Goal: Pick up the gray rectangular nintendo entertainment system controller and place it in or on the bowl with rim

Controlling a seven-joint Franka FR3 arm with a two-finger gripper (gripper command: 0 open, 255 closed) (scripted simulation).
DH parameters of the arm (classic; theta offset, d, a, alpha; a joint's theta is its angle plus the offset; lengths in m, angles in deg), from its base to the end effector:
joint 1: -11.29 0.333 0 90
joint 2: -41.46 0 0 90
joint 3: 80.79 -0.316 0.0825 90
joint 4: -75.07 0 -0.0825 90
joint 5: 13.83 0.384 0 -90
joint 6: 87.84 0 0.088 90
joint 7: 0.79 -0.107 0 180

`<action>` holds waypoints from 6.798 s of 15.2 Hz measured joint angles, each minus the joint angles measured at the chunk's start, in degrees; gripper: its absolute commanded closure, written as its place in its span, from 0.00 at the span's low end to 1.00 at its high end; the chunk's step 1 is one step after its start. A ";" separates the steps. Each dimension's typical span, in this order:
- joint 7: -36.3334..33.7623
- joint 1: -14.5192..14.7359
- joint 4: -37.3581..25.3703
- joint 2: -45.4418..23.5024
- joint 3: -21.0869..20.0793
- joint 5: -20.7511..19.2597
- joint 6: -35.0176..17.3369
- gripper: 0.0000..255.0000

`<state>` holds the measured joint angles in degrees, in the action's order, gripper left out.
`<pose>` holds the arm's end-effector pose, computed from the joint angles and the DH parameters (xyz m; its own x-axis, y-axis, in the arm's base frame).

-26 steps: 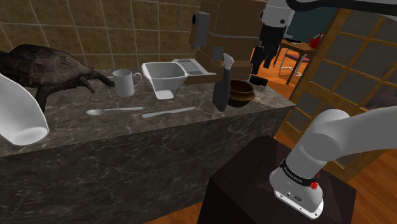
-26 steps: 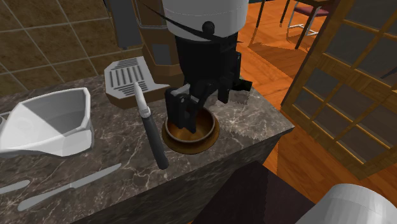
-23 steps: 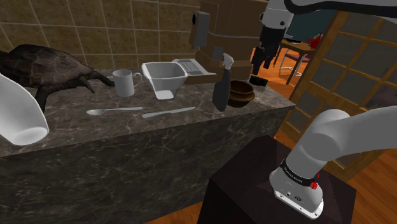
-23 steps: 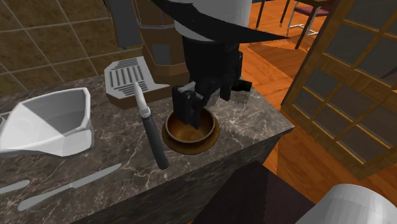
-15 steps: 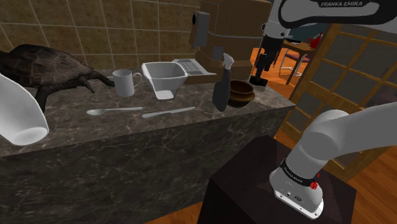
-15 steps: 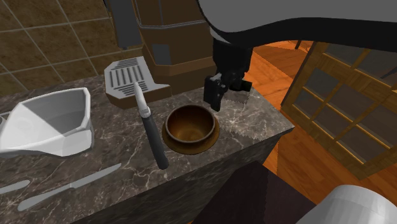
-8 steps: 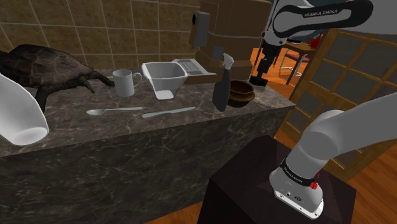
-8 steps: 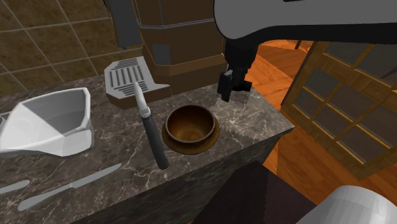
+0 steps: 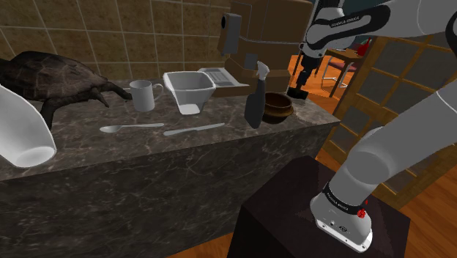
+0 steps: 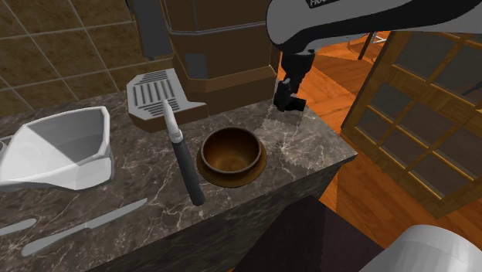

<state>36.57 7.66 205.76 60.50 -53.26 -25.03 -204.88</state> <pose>0.3876 -0.2603 0.4767 0.9773 0.2092 0.0335 0.2070 -0.9765 0.0607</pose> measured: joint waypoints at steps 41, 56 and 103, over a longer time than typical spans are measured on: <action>12.85 0.77 -9.28 -14.31 6.70 7.77 -4.01 1.00; 11.89 1.20 -18.64 -11.75 5.90 6.55 7.61 1.00; -25.68 9.56 10.41 15.11 -22.02 4.93 6.83 1.00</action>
<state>10.88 17.21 216.17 75.61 -75.28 -20.09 -198.05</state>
